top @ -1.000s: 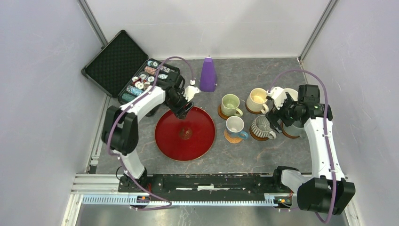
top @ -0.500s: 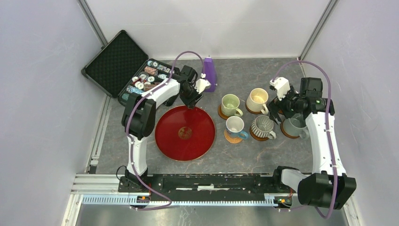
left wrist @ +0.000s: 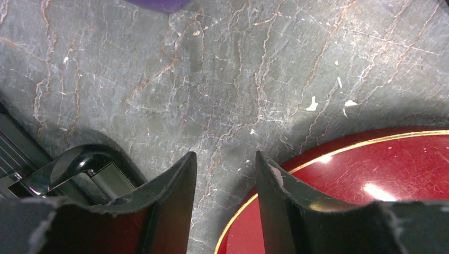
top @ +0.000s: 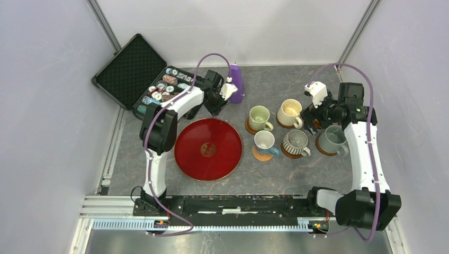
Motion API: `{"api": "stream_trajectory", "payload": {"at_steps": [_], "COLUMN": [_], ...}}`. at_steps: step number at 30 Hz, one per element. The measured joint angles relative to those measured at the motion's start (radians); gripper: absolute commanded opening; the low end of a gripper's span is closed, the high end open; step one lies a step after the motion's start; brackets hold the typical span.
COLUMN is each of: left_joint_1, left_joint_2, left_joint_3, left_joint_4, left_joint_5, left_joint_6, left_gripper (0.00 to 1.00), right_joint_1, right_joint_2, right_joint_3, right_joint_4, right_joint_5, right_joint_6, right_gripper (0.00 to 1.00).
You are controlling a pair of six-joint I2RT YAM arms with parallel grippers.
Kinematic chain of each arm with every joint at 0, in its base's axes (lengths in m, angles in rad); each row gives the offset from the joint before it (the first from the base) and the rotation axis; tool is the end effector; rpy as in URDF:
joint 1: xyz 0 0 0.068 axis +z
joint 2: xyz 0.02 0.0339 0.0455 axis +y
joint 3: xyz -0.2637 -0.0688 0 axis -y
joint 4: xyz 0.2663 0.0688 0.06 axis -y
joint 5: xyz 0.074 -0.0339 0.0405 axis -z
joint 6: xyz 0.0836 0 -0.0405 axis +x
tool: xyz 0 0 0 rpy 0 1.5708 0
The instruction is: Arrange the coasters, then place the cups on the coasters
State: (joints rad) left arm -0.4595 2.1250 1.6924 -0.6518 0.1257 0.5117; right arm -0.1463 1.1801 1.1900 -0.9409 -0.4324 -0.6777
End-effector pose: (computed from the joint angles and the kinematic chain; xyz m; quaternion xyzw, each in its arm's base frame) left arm 0.4426 -0.2307 0.1418 0.4655 0.8496 -0.0547 0.2418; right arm 0.2769 -0.0054 0.2997 -0.3086 0.8769 0.0636 0.3630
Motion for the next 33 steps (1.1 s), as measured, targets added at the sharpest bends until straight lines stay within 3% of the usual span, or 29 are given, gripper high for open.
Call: {"api": "stream_trajectory", "payload": {"at_steps": [6, 10, 13, 16, 33], "left_joint_1": [0.0, 0.0, 0.0, 0.0, 0.0], "left_joint_2": [-0.018, -0.123, -0.207, -0.226, -0.087], "left_joint_3": [0.002, -0.047, -0.096, -0.132, -0.191], "left_joint_4": [-0.052, -0.093, -0.122, -0.101, 0.071], "left_joint_5": [0.035, 0.1, 0.115, 0.093, -0.092], "left_joint_6": [0.002, 0.019, 0.056, 0.068, 0.096], "left_gripper": [0.59, 0.67, 0.86, 0.93, 0.89], "right_joint_1": [0.0, 0.0, 0.0, 0.0, 0.0], "right_joint_2": [0.0, -0.001, -0.001, -0.001, 0.072], "right_joint_3": [0.001, 0.001, 0.001, 0.001, 0.019], "right_joint_4": [0.001, 0.003, 0.005, 0.005, 0.028], "right_joint_5": [0.003, 0.002, -0.002, -0.004, -0.003], "right_joint_6": [0.0, 0.0, 0.001, 0.005, 0.093], "right_gripper": [0.98, 0.98, 0.98, 0.98, 0.98]}}
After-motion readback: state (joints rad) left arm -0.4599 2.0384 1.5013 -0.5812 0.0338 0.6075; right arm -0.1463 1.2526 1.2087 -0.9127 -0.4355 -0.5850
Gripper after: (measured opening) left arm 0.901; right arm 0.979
